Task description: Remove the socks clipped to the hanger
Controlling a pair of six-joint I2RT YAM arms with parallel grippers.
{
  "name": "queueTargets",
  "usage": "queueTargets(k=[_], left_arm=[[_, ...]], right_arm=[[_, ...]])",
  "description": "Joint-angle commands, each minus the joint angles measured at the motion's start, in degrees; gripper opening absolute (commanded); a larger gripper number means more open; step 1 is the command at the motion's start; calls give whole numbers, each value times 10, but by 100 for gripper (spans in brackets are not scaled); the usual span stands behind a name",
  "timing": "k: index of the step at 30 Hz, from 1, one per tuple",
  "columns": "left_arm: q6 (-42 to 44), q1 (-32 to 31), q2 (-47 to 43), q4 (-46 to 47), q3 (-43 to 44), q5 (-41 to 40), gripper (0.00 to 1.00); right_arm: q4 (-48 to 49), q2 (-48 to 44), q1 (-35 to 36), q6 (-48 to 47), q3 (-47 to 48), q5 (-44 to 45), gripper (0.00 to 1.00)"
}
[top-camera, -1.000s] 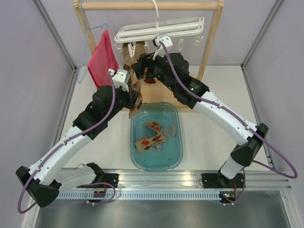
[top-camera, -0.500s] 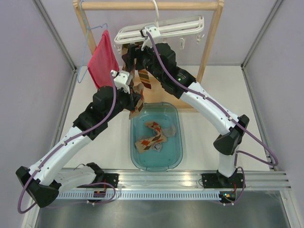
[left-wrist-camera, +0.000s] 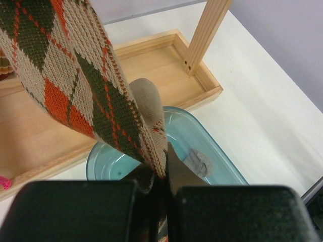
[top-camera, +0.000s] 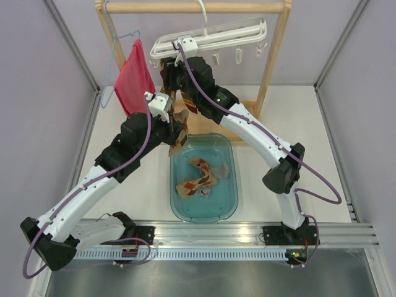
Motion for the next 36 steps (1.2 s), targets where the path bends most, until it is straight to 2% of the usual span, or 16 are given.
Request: queueTargets(k=[1,4,5,7,8,15,17,18,19,20,22,24,29,36], left_arm=[[17,-4,-10,14,-1,19,2],[14,-4,-10,13,-2,21,2],[14,-4,-9,13,-3,20,2],[14,-4,-10,13,-4,19,2],[15,-4,-10,13,-4,19,2],[14,-4,-10,11,-4,18,2],[14,-4,-10,7,-4,19,2],[14,-4,-10,7,-4,19,2],[13,-4,-12,6,-4,19,2],[12,-4,-14,7,-4,20,2],[12,-4,-15,7,-5,21,2],[12,-4,-17,6,-5,21,2],[12,-4,-19,6,-5,21,2],[12,-4,-17,7,-6,21,2]], right_arm=[[30,-15,0,-8,21,37,49],[45,-20,-1,-10,18,47,38],[49,-20,-1,-10,19,48,28],[54,-21,-1,-10,21,50,16],[56,-21,-1,-9,21,55,2],[62,-29,-2,-11,9,69,1],[63,-33,-6,-6,14,46,1],[62,-34,-15,10,15,28,8],[63,-36,-19,18,16,15,35],[62,-36,-23,23,17,1,49],[63,-36,-30,27,19,-16,67],[59,-38,-33,29,19,-29,71],[59,-38,-41,43,16,-44,72],[62,-38,-42,52,19,-52,65]])
